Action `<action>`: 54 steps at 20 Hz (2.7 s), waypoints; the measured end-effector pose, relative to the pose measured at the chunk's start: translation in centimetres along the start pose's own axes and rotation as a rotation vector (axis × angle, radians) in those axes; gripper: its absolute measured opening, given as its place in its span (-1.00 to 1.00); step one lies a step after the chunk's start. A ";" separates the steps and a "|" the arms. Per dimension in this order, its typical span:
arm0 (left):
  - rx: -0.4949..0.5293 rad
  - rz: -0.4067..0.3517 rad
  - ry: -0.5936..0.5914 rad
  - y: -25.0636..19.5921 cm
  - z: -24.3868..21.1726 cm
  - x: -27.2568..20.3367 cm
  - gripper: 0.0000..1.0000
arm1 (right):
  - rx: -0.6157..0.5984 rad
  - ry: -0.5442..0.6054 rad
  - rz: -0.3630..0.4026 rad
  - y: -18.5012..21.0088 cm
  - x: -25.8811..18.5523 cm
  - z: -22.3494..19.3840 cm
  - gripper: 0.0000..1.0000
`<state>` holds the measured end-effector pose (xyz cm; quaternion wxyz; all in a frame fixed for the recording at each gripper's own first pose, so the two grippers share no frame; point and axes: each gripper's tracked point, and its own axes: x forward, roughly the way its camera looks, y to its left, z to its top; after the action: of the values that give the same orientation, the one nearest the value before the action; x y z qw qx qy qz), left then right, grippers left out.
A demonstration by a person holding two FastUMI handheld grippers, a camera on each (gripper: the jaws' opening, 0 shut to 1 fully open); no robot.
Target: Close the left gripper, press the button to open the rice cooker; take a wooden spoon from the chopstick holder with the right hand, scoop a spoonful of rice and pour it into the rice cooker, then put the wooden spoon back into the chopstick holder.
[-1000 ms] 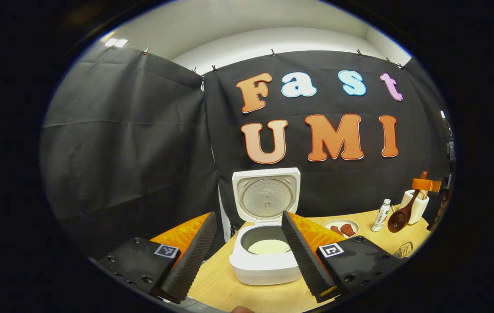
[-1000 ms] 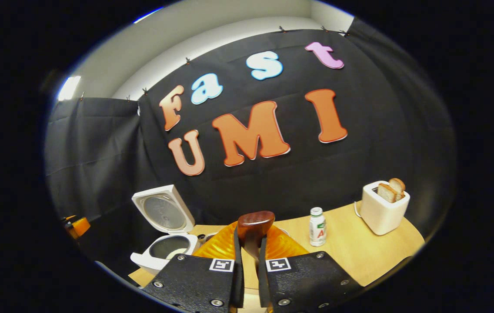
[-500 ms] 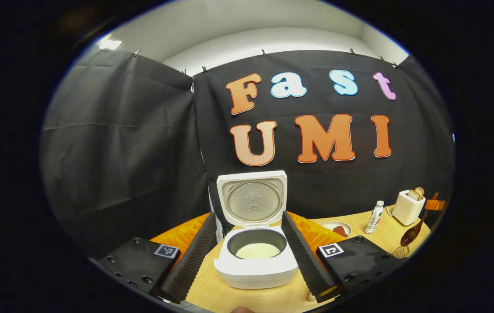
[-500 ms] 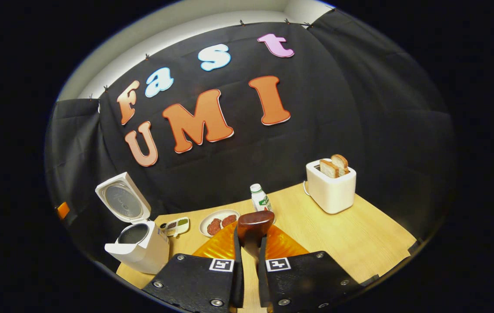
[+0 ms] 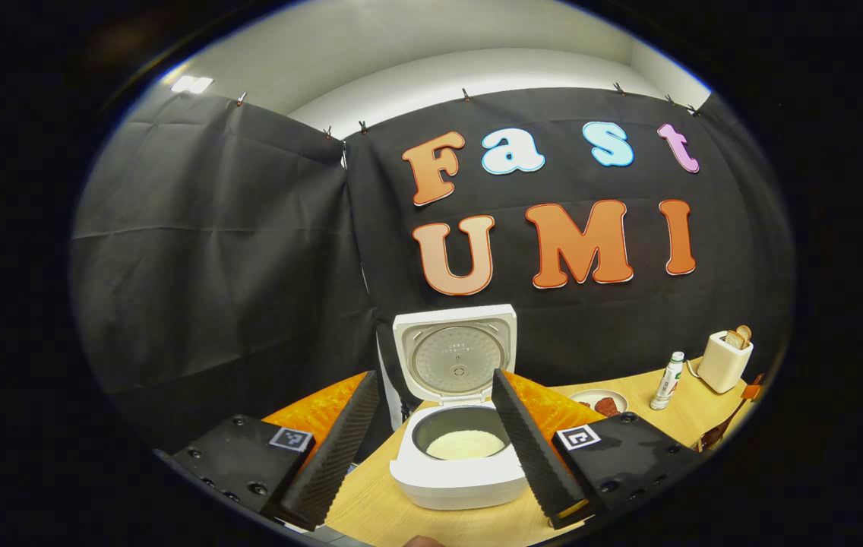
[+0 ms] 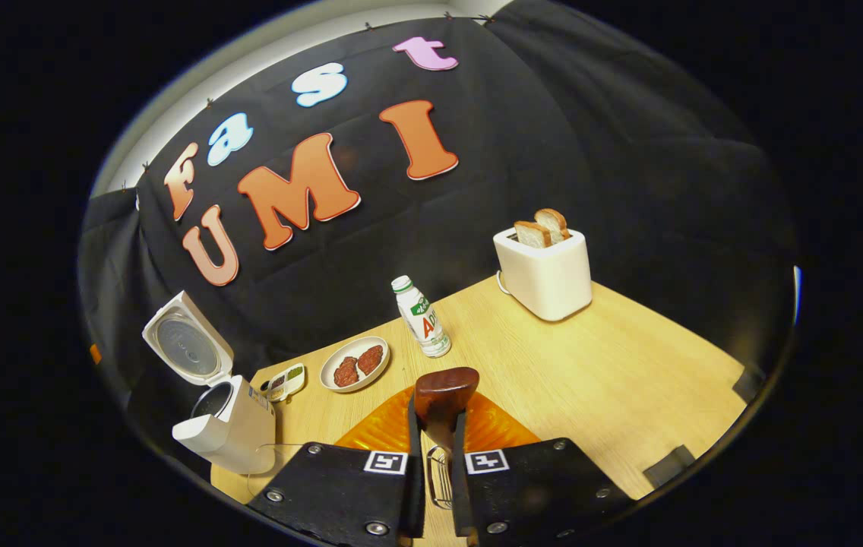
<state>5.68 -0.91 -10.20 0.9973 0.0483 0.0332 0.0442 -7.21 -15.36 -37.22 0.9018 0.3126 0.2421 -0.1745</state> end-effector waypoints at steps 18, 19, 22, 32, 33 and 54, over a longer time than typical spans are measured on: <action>-0.009 0.001 -0.142 2.4 6.9 6.7 0.94 | 0.124 -0.015 -0.104 -5.0 -0.8 0.5 0.74; -0.014 -0.012 -0.145 2.2 7.3 7.5 0.94 | 0.109 -0.031 -0.118 -5.3 -1.3 1.2 0.77; -0.035 -0.047 -0.124 1.7 8.2 10.1 0.94 | 0.044 -0.079 -0.160 -6.1 -3.3 3.8 0.87; -0.205 -0.148 0.037 0.4 8.8 21.9 0.94 | -0.221 -0.292 -0.213 -2.9 -12.5 14.1 0.89; -0.229 -0.159 0.061 0.1 8.6 23.3 1.00 | -0.227 -0.315 -0.210 -2.2 -13.3 15.1 0.89; -0.179 -0.124 0.503 -3.7 -0.9 36.0 0.97 | -0.425 -0.461 -0.244 2.5 -20.4 19.6 0.90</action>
<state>41.71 -1.23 -13.66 0.9588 -0.0548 0.2787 -0.0036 -16.43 -22.85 -11.42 0.9503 0.0387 0.0986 -0.2926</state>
